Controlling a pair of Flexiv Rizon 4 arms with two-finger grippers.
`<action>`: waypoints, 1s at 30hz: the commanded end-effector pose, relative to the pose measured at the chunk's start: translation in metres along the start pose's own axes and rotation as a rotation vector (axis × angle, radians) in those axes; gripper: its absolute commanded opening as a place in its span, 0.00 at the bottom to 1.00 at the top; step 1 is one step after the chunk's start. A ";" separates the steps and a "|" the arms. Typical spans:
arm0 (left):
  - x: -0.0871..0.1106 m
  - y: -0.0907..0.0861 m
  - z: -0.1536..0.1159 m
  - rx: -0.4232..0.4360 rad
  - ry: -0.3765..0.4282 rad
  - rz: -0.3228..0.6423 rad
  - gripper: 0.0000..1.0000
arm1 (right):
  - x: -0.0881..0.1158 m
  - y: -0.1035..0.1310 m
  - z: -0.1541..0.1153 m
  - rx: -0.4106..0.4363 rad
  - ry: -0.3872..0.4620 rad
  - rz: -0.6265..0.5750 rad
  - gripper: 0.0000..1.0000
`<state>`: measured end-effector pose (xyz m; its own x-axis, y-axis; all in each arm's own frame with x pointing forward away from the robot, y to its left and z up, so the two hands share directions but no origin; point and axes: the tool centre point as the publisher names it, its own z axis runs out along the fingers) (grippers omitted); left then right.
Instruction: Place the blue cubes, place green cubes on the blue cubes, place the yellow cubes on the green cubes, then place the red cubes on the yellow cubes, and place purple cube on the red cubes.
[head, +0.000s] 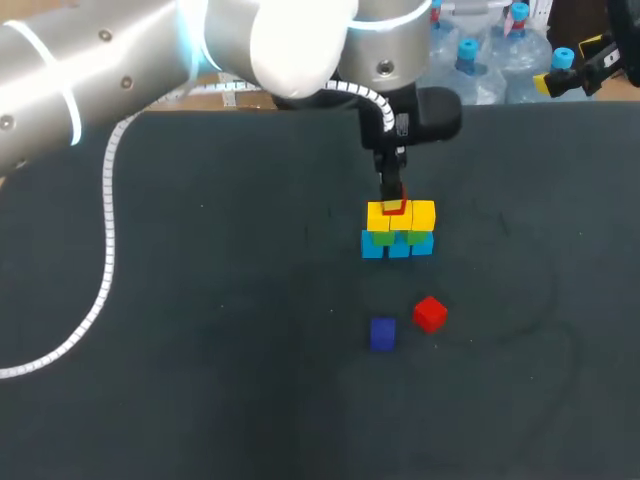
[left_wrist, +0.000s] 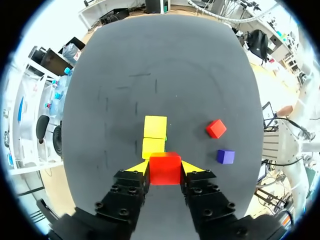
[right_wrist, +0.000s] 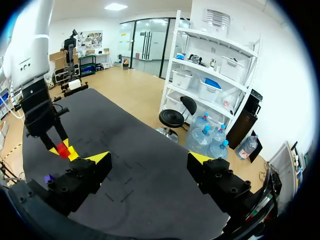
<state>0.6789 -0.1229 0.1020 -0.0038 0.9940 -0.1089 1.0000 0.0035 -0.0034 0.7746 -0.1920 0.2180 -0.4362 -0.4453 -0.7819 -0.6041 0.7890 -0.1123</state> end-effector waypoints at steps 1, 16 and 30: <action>0.001 0.001 0.003 -0.002 -0.003 -0.002 0.00 | 0.000 0.004 -0.001 0.043 0.002 0.001 1.00; 0.003 0.002 0.009 0.009 -0.013 -0.011 0.00 | 0.000 0.004 -0.001 0.043 0.002 0.001 1.00; 0.000 0.006 0.010 0.006 -0.021 -0.003 0.00 | 0.000 0.004 -0.001 0.043 0.002 0.001 1.00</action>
<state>0.6833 -0.1231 0.0934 -0.0074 0.9912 -0.1321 1.0000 0.0067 -0.0063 0.7746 -0.1920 0.2180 -0.4362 -0.4453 -0.7819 -0.6041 0.7890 -0.1123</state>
